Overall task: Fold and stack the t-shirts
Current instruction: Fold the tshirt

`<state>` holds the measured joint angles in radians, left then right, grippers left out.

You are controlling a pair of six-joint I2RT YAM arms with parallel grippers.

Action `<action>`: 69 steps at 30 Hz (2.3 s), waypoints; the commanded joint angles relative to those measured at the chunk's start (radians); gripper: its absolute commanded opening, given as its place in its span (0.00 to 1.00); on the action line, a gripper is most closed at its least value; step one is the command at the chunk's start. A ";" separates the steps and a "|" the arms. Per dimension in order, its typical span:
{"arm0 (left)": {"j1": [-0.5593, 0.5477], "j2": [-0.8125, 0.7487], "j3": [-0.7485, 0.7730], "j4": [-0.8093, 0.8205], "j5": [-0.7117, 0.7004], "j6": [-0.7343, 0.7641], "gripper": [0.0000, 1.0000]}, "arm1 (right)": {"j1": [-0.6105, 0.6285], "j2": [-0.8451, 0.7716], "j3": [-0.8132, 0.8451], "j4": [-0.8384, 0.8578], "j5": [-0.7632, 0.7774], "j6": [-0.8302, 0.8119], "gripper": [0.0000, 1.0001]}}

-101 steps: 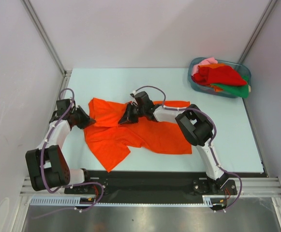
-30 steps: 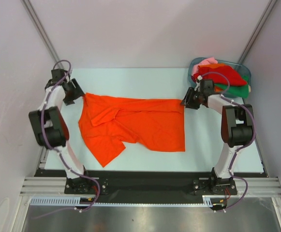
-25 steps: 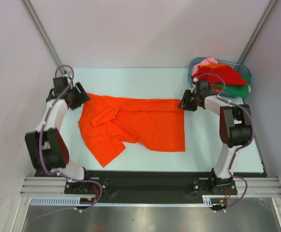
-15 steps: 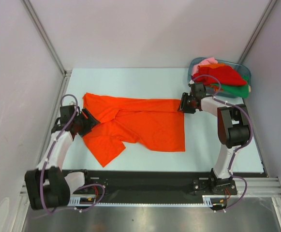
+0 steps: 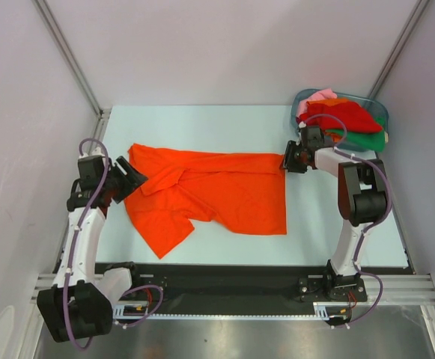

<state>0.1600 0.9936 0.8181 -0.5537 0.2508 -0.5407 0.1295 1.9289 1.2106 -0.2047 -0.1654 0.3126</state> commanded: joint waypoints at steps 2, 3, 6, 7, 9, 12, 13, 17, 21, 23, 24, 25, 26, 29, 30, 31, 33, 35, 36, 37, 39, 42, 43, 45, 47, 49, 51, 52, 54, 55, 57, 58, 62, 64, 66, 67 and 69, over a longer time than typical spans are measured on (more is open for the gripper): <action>0.039 -0.023 -0.005 -0.028 0.074 0.005 0.71 | 0.013 0.087 0.061 -0.068 0.000 0.006 0.43; 0.044 -0.020 -0.008 -0.028 0.085 0.005 0.71 | 0.018 0.091 0.066 -0.067 0.016 0.008 0.39; 0.055 -0.016 -0.013 -0.028 0.094 0.004 0.70 | 0.044 0.104 0.086 -0.082 0.050 0.013 0.26; 0.058 -0.018 -0.011 -0.028 0.094 0.002 0.70 | 0.048 0.111 0.090 -0.088 0.100 0.016 0.23; 0.064 -0.022 -0.010 -0.028 0.090 0.001 0.70 | 0.047 0.117 0.106 -0.114 0.163 0.019 0.13; 0.065 -0.027 -0.005 -0.028 0.096 -0.001 0.70 | 0.030 0.128 0.141 -0.146 0.230 0.017 0.03; 0.065 -0.026 -0.005 -0.029 0.113 -0.002 0.70 | 0.024 0.130 0.151 -0.159 0.242 0.013 0.02; 0.065 -0.016 -0.017 -0.028 0.168 -0.024 0.69 | 0.012 0.127 0.205 -0.179 0.331 -0.023 0.00; 0.064 -0.003 -0.053 -0.028 0.199 -0.068 0.69 | -0.011 0.130 0.234 -0.190 0.385 -0.056 0.00; 0.065 -0.007 -0.076 -0.055 0.158 -0.082 0.69 | -0.019 0.122 0.239 -0.197 0.380 -0.069 0.04; 0.065 -0.010 -0.083 -0.072 0.122 -0.100 0.69 | -0.015 0.099 0.236 -0.202 0.383 -0.075 0.20; 0.065 -0.015 -0.089 -0.124 0.082 -0.111 0.70 | -0.010 0.085 0.227 -0.208 0.389 -0.084 0.28; 0.065 -0.024 -0.091 -0.155 0.002 -0.120 0.70 | -0.004 0.062 0.218 -0.208 0.397 -0.090 0.35; 0.069 -0.045 -0.111 -0.238 -0.063 -0.148 0.70 | 0.018 -0.037 0.179 -0.225 0.418 -0.095 0.51; 0.069 -0.062 -0.117 -0.261 -0.088 -0.171 0.70 | 0.021 -0.062 0.172 -0.232 0.409 -0.090 0.54; 0.069 -0.072 -0.141 -0.297 -0.090 -0.177 0.69 | 0.033 -0.123 0.159 -0.251 0.402 -0.084 0.54; 0.069 -0.114 -0.181 -0.310 -0.067 -0.203 0.69 | 0.057 -0.183 0.123 -0.262 0.374 -0.069 0.54; 0.067 -0.144 -0.250 -0.321 -0.065 -0.241 0.68 | 0.108 -0.276 0.098 -0.265 0.336 -0.055 0.55; 0.064 -0.165 -0.276 -0.324 -0.070 -0.251 0.68 | 0.125 -0.309 0.057 -0.259 0.257 -0.041 0.55; 0.056 -0.170 -0.280 -0.325 -0.079 -0.260 0.68 | 0.171 -0.376 0.041 -0.253 0.251 -0.030 0.54; -0.026 -0.161 -0.249 -0.334 -0.123 -0.286 0.67 | 0.223 -0.438 -0.009 -0.243 0.248 -0.024 0.55; -0.233 -0.107 -0.154 -0.376 -0.339 -0.340 0.68 | 0.286 -0.540 -0.037 -0.257 0.228 -0.007 0.54; -0.267 -0.081 -0.134 -0.424 -0.425 -0.358 0.69 | 0.301 -0.560 -0.036 -0.281 0.231 -0.006 0.55; -0.333 -0.075 -0.116 -0.462 -0.479 -0.404 0.68 | 0.332 -0.617 -0.036 -0.321 0.230 -0.006 0.54; -0.382 -0.081 -0.128 -0.476 -0.531 -0.470 0.67 | 0.343 -0.654 -0.033 -0.347 0.219 0.005 0.54; -0.404 -0.078 -0.171 -0.471 -0.524 -0.508 0.64 | 0.357 -0.705 -0.033 -0.392 0.211 0.017 0.54; -0.433 -0.055 -0.216 -0.453 -0.504 -0.551 0.61 | 0.366 -0.757 -0.045 -0.432 0.221 0.032 0.54; -0.442 -0.046 -0.229 -0.448 -0.499 -0.564 0.57 | 0.367 -0.775 -0.057 -0.441 0.219 0.040 0.54; -0.468 -0.026 -0.256 -0.428 -0.511 -0.590 0.56 | 0.367 -0.807 -0.098 -0.459 0.211 0.056 0.54; -0.470 -0.021 -0.263 -0.423 -0.518 -0.594 0.55 | 0.367 -0.829 -0.111 -0.469 0.213 0.056 0.53; -0.470 -0.024 -0.269 -0.398 -0.553 -0.599 0.52 | 0.367 -0.847 -0.146 -0.486 0.219 0.054 0.53; -0.470 -0.029 -0.270 -0.385 -0.559 -0.593 0.52 | 0.367 -0.857 -0.154 -0.493 0.219 0.052 0.53; -0.470 -0.012 -0.280 -0.342 -0.555 -0.579 0.52 | 0.368 -0.874 -0.198 -0.499 0.211 0.054 0.52; -0.470 0.023 -0.289 -0.321 -0.553 -0.576 0.52 | 0.367 -0.871 -0.212 -0.484 0.195 0.059 0.52; -0.471 0.042 -0.292 -0.299 -0.547 -0.567 0.51 | 0.367 -0.857 -0.207 -0.486 0.184 0.065 0.52; -0.470 0.053 -0.292 -0.298 -0.545 -0.567 0.51 | 0.369 -0.855 -0.206 -0.486 0.185 0.065 0.52; -0.470 0.069 -0.303 -0.282 -0.544 -0.561 0.51 | 0.367 -0.852 -0.206 -0.486 0.196 0.066 0.51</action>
<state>-0.3012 1.0481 0.5289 -0.8833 -0.2775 -1.0985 0.4938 1.0790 0.9951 -0.6983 0.0360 0.3668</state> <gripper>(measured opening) 0.514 0.519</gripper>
